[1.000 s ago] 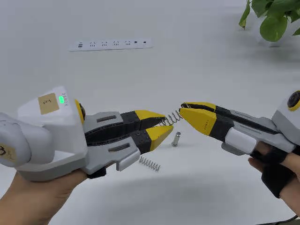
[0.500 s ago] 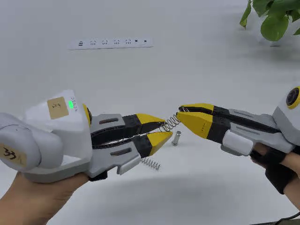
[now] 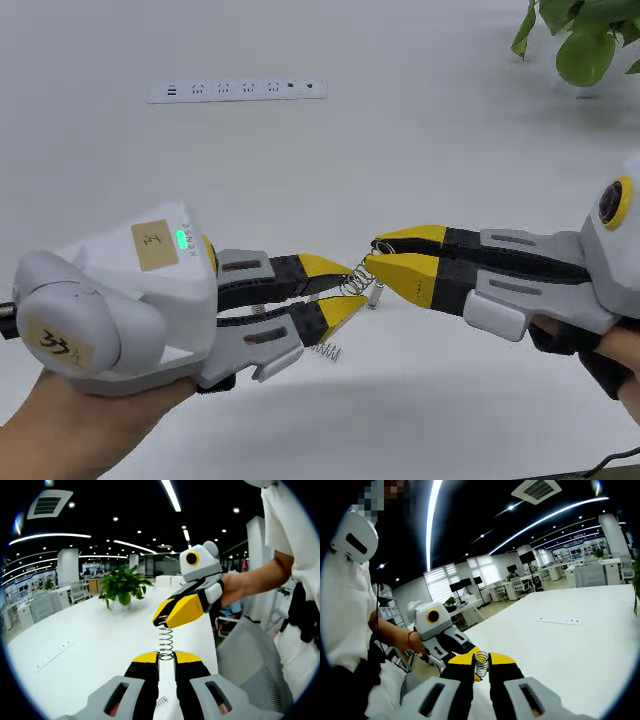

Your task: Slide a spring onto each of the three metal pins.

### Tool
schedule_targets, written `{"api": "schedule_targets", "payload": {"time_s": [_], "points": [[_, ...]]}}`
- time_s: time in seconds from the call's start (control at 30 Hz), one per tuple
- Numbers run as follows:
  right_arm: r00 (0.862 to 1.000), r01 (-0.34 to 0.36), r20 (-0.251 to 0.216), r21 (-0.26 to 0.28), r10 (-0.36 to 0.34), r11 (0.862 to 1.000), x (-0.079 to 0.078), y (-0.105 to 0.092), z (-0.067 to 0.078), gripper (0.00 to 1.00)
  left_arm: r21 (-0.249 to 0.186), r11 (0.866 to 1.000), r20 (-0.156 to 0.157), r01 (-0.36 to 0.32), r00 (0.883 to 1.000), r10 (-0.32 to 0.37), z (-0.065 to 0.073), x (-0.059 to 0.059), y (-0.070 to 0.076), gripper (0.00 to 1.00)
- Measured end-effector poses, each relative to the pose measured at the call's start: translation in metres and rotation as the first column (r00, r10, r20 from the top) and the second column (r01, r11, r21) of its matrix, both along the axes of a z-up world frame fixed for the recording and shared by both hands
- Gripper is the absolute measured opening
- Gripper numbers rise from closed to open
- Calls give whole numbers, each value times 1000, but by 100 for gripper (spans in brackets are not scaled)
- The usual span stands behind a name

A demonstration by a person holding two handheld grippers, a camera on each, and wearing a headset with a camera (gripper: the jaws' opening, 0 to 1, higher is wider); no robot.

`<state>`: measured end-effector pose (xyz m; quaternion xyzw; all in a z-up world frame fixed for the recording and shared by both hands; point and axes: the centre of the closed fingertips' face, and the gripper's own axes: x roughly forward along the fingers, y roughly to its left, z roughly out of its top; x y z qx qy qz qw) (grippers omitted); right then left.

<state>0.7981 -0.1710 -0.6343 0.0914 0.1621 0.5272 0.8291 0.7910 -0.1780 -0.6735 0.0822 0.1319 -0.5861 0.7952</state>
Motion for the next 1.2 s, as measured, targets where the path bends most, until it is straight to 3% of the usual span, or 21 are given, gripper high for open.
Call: {"api": "schedule_targets", "payload": {"time_s": [0.4, 0.9, 1.2], "points": [[994, -60, 82, -151, 73, 987, -5, 5, -4, 11, 37, 999, 27, 24, 999, -25, -6, -2, -1, 10], [990, -78, 104, -195, 100, 978, -7, 3, -7, 12, 29, 999, 14, 34, 999, -34, -7, -4, -2, 9], [986, -109, 98, -224, 134, 969, -10, 3, -8, 18, 32, 999, 15, 37, 999, -37, -8, -5, -2, 9]]}}
